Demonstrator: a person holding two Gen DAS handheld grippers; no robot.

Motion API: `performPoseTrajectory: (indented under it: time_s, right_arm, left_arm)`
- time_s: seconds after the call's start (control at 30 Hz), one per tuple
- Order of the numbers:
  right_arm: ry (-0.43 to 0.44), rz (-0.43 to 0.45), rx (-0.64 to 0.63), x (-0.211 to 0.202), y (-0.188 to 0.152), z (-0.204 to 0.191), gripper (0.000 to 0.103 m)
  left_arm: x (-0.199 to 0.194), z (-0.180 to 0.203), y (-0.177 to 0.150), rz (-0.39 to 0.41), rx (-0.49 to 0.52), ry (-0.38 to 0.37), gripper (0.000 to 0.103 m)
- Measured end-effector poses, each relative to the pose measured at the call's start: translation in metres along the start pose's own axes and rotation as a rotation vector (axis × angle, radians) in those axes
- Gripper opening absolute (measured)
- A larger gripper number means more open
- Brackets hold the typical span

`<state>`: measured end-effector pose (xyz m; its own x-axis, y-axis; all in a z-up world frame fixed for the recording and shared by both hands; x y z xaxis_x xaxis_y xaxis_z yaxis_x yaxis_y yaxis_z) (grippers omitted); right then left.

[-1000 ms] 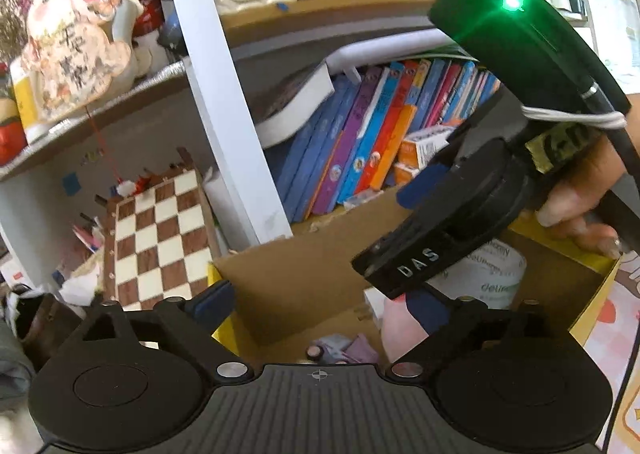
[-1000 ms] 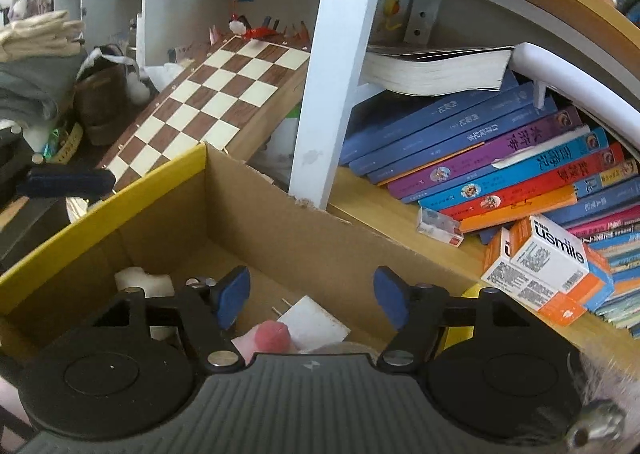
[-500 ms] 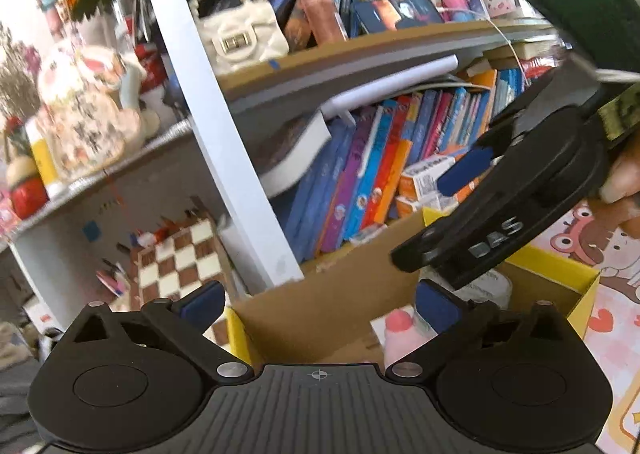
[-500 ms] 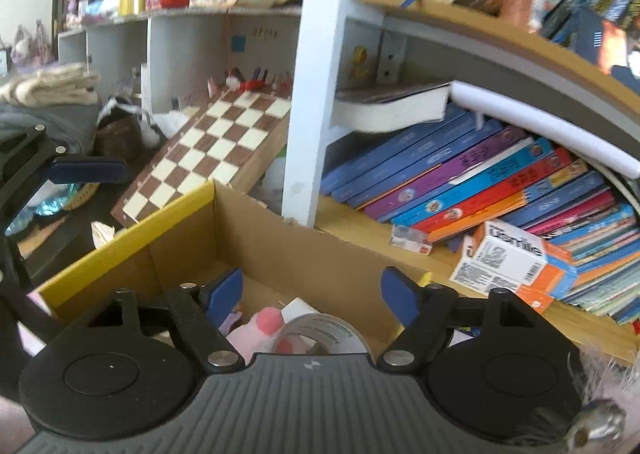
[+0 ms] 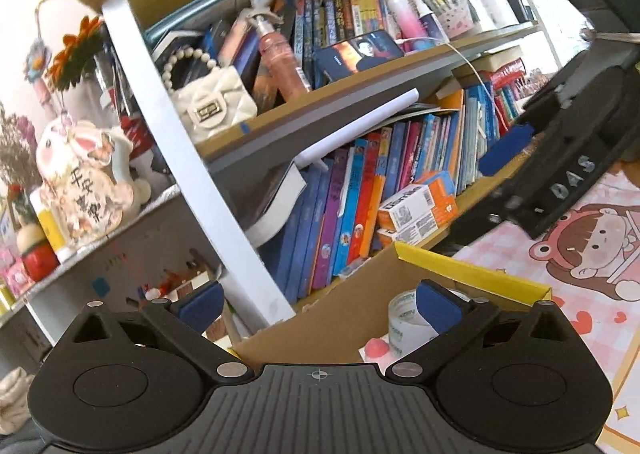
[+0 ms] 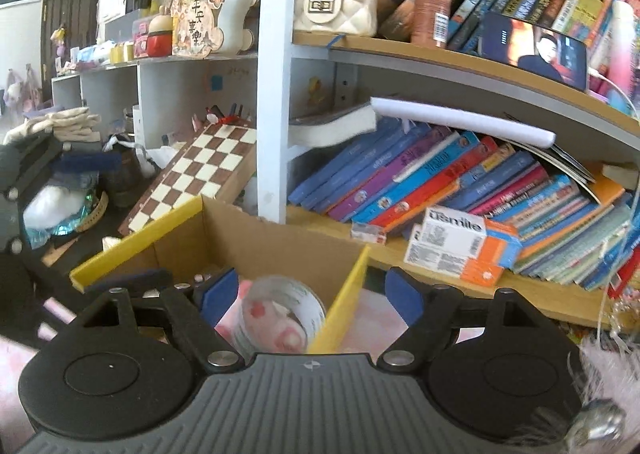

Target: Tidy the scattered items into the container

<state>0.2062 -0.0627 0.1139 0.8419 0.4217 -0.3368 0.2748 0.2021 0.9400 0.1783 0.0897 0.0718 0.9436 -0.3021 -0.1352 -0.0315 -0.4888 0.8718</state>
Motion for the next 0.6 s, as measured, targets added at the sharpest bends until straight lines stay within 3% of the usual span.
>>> performPoseTrajectory:
  time_s: [0.3,0.6]
  right_arm:
    - [-0.021,-0.011,0.006,-0.030,-0.036,0.018,0.083]
    - [-0.037,-0.003,0.049,-0.058,-0.067,0.035,0.083]
  left_arm:
    - [-0.013,0.032,0.008,0.033,0.029,-0.014,0.103]
    - [-0.053,0.047,-0.023,-0.009,-0.151,0.064,0.103]
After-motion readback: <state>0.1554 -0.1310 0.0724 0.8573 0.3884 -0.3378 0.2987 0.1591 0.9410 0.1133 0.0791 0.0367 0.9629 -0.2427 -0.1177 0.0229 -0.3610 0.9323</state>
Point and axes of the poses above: each gripper's, at about its wrist camera, not at the fingertips, and x roughly the way its jaws point, z to its right, y to its top, the point moved 3 cm from there along x, roughly the way its jaws point, and after that the axes turned 8 degrees about z, right-handed, at the moved point
